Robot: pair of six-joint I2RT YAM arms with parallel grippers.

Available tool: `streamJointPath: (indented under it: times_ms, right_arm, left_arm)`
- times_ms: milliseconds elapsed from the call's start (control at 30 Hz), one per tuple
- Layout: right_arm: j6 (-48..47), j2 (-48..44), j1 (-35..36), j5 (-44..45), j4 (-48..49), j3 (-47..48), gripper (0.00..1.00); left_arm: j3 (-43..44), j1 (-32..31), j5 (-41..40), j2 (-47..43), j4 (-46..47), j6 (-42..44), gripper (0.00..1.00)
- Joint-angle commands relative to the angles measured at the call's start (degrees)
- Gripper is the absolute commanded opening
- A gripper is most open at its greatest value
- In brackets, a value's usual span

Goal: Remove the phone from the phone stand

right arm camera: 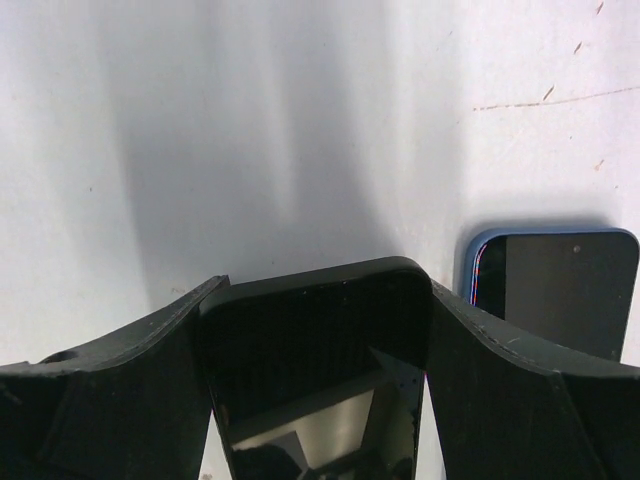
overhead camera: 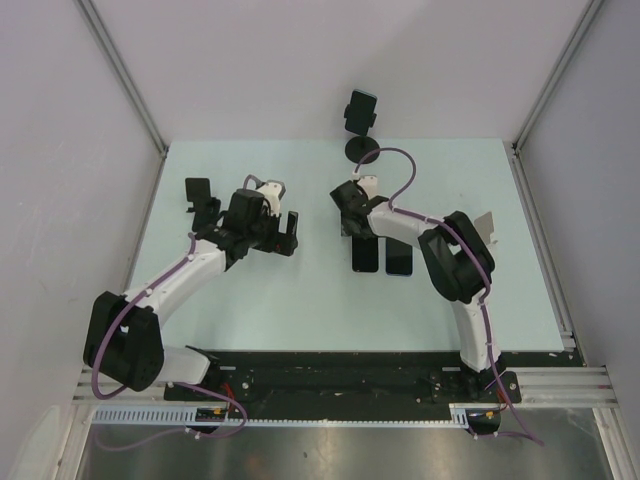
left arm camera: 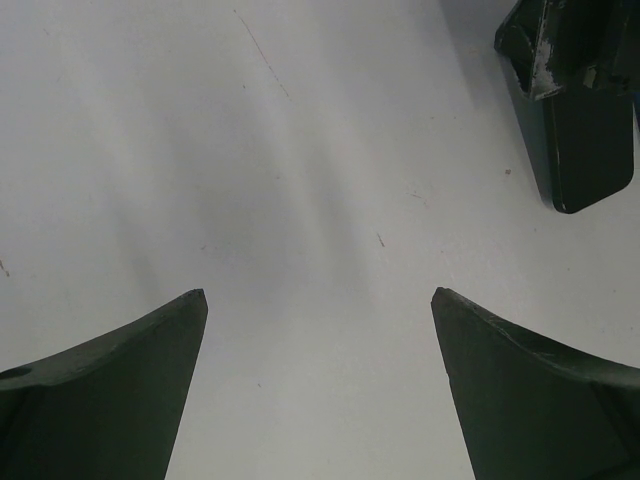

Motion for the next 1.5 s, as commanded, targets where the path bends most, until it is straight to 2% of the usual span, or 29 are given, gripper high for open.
streamJointPath:
  times_ms: [0, 167, 300, 667, 767, 1167, 1467]
  right_arm:
    - [1.3, 2.7, 0.1, 5.5, 2.7, 0.1, 0.47]
    - [1.2, 3.1, 0.1, 5.2, 3.2, -1.0, 0.60]
    - [0.8, 3.6, 0.1, 4.8, 3.8, -2.1, 0.64]
    - [-0.9, 3.5, 0.4, 4.1, 3.8, -2.8, 0.89]
    - [-1.8, 2.5, 0.6, 4.4, 3.1, -2.9, 0.92]
    - [-11.2, -1.5, 5.2, 6.1, 0.2, -3.4, 0.91]
    - [-12.4, -2.3, 6.4, 7.9, -3.8, -5.2, 0.91]
  left_arm:
    - [1.1, -0.2, 0.3, -0.3, 1.4, 0.1, 1.00]
    - [1.1, -0.2, 0.3, -0.4, 1.4, 0.1, 1.00]
    - [1.2, -0.2, 0.6, -0.1, 1.4, 0.0, 1.00]
    - [1.2, -0.2, 1.1, -0.1, 1.3, -0.3, 1.00]
    - [1.2, -0.2, 1.1, -0.1, 1.4, -0.2, 1.00]
    - [1.3, -0.2, 1.2, 0.0, 1.3, -0.3, 1.00]
    - [1.2, -0.2, 1.4, 0.4, 1.3, -0.3, 1.00]
